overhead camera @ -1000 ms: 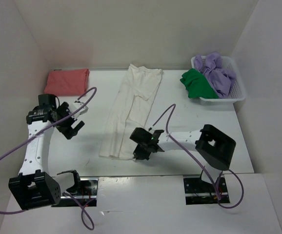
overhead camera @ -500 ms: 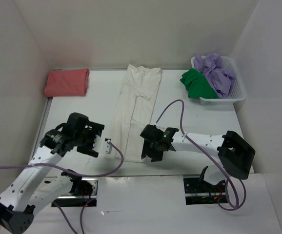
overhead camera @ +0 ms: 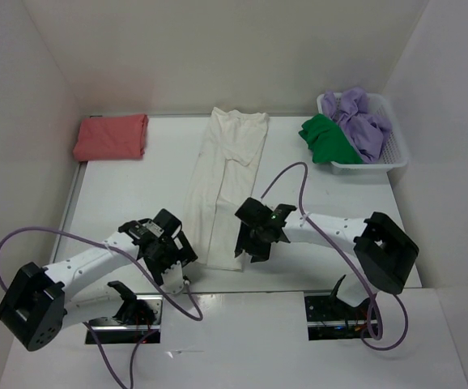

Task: Fold and stack the t-shirts
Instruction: Grab the bottom of the folded rectangular tshirt with both arms

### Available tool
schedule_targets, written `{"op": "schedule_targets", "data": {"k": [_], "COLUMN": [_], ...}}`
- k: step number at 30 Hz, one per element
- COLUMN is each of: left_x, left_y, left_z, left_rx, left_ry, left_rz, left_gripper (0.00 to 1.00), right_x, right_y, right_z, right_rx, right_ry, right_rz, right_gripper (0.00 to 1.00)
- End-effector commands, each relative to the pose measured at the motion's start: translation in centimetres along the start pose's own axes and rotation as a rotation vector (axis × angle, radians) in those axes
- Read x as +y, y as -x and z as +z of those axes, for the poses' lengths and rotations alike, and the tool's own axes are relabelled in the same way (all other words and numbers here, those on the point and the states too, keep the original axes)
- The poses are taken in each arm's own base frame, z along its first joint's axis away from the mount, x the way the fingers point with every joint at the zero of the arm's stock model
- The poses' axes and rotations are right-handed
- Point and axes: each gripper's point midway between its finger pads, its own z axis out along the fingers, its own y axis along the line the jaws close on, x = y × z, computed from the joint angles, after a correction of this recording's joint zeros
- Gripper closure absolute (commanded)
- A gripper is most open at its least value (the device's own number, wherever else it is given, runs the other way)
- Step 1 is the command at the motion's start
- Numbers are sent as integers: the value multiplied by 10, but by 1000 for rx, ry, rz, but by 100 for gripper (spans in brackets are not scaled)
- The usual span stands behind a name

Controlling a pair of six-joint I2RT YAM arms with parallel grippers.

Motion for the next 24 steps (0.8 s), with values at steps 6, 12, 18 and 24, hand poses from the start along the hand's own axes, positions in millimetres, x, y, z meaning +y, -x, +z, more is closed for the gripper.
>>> {"op": "schedule_targets", "data": {"k": [6,12,18,24], "left_x": [8,4,3,-11], "left_y": [5,3,19,13], "left_z": [28,32,32,28], "left_rx": [-47,-38,-91,-25], "left_ry": [-53,-93,-105,-109], "left_rz": [86,79,82,51], "left_gripper": [15,34,73,100], "right_x": [6,8,10,-1], "right_y": [1,-6,-6,-12], "right_z": [22,33,38,34], "right_rx": [84,140,151,162], "right_ry": [31,29,32,11], "right_rz": [-106,-148,-148,-134], "right_gripper": [41,40,47,89]}}
